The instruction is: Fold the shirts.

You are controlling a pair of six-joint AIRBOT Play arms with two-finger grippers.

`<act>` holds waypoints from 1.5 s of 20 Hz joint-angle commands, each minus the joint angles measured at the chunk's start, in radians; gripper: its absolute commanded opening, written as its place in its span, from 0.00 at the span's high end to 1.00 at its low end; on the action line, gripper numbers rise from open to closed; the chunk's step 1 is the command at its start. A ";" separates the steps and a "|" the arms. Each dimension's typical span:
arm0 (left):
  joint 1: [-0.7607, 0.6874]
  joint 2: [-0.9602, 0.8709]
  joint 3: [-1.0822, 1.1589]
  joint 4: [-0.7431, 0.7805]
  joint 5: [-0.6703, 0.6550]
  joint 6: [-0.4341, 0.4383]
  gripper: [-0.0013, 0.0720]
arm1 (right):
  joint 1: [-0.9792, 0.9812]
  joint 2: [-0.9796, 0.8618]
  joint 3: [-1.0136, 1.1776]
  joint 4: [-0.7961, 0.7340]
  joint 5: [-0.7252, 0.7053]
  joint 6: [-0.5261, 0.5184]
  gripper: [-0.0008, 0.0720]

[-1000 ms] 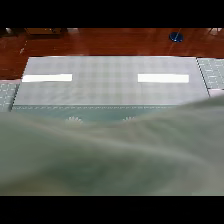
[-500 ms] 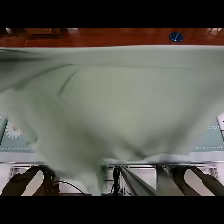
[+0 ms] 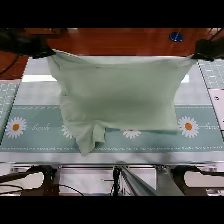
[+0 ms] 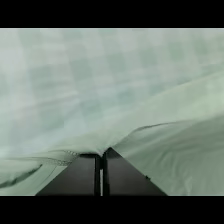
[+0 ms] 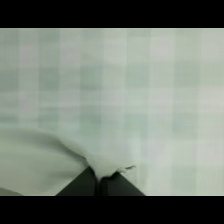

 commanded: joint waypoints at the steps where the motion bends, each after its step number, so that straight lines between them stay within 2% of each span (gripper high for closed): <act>1: -0.015 -0.158 0.008 -0.099 0.229 0.018 0.96 | 0.013 -0.119 -0.004 -0.026 -0.298 0.001 0.96; 2: -0.021 -0.182 0.008 -0.111 0.280 0.021 0.96 | 0.011 -0.144 -0.004 -0.029 -0.333 0.001 0.96; 5: -0.037 -0.260 0.008 -0.114 0.372 0.106 0.96 | 0.011 -0.235 -0.004 -0.028 -0.370 0.001 0.96; 12: -0.047 -0.386 0.008 -0.143 0.401 0.142 0.96 | 0.012 -0.374 -0.004 0.021 -0.375 0.001 0.96; 14: -0.053 -0.389 0.008 -0.151 0.344 0.144 0.96 | 0.012 -0.365 -0.004 0.034 -0.305 0.001 0.96; 15: -0.052 -0.385 0.008 -0.151 0.272 0.127 0.96 | 0.012 -0.353 -0.004 0.034 -0.217 0.001 0.96; 18: -0.027 -0.350 0.008 -0.061 0.057 -0.035 0.96 | 0.010 -0.321 -0.004 0.027 0.016 0.000 0.96; 20: -0.007 -0.340 0.008 0.014 -0.036 -0.087 0.96 | 0.016 -0.316 -0.004 0.028 0.103 0.001 0.96; 23: 0.000 -0.365 0.008 0.113 -0.129 -0.119 0.96 | 0.026 -0.330 -0.005 0.024 0.114 0.002 0.96; 30: 0.000 -0.422 0.008 0.127 -0.080 -0.118 0.96 | 0.023 -0.389 -0.014 -0.060 0.096 -0.021 0.96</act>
